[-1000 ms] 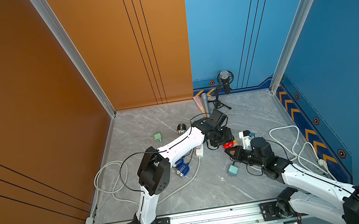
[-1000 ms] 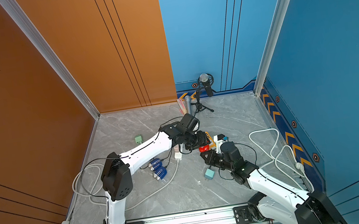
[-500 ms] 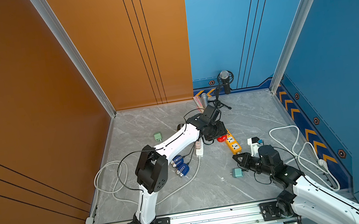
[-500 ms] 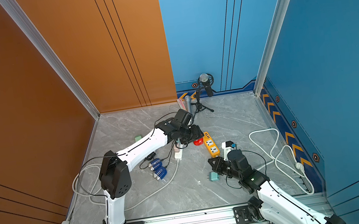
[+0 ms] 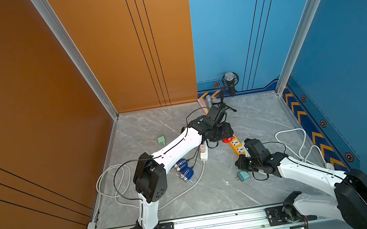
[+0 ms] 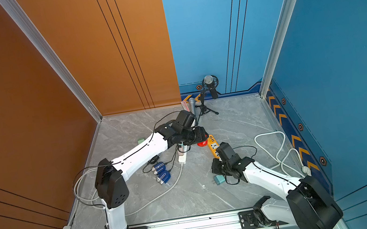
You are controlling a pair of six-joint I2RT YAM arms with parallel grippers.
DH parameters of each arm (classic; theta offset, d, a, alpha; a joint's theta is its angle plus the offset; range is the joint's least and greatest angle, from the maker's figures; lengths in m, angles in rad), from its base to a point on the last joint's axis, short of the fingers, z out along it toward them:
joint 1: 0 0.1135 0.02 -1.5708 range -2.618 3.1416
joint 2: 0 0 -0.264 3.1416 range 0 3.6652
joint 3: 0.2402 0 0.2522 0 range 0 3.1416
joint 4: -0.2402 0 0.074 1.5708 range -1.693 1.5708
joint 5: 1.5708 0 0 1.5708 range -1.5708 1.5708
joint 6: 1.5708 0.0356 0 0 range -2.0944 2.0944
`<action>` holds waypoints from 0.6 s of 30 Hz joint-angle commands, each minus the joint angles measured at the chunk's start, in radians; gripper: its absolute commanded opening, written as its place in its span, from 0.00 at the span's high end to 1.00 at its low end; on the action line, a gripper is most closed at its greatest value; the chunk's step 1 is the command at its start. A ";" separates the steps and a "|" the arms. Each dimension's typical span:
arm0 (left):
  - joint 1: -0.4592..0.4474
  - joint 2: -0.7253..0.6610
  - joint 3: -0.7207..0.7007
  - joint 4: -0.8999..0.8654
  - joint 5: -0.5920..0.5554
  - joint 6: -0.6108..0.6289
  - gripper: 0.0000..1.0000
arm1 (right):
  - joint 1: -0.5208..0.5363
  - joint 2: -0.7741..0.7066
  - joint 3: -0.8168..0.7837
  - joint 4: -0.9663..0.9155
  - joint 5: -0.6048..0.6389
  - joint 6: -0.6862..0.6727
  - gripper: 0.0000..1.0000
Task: Unplug the electric shaver
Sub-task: Place the charging cable at the center of the board.
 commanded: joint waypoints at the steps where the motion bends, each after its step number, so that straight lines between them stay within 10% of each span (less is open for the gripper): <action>1: -0.013 -0.047 -0.027 0.006 -0.044 0.054 0.52 | 0.001 0.023 0.042 -0.107 0.097 -0.041 0.74; 7: -0.011 -0.085 -0.069 -0.015 -0.077 0.092 0.52 | 0.001 0.028 0.098 -0.141 0.098 -0.093 0.53; 18: 0.144 -0.185 -0.120 -0.127 -0.075 0.236 0.52 | -0.011 -0.017 0.248 -0.295 0.176 -0.216 0.46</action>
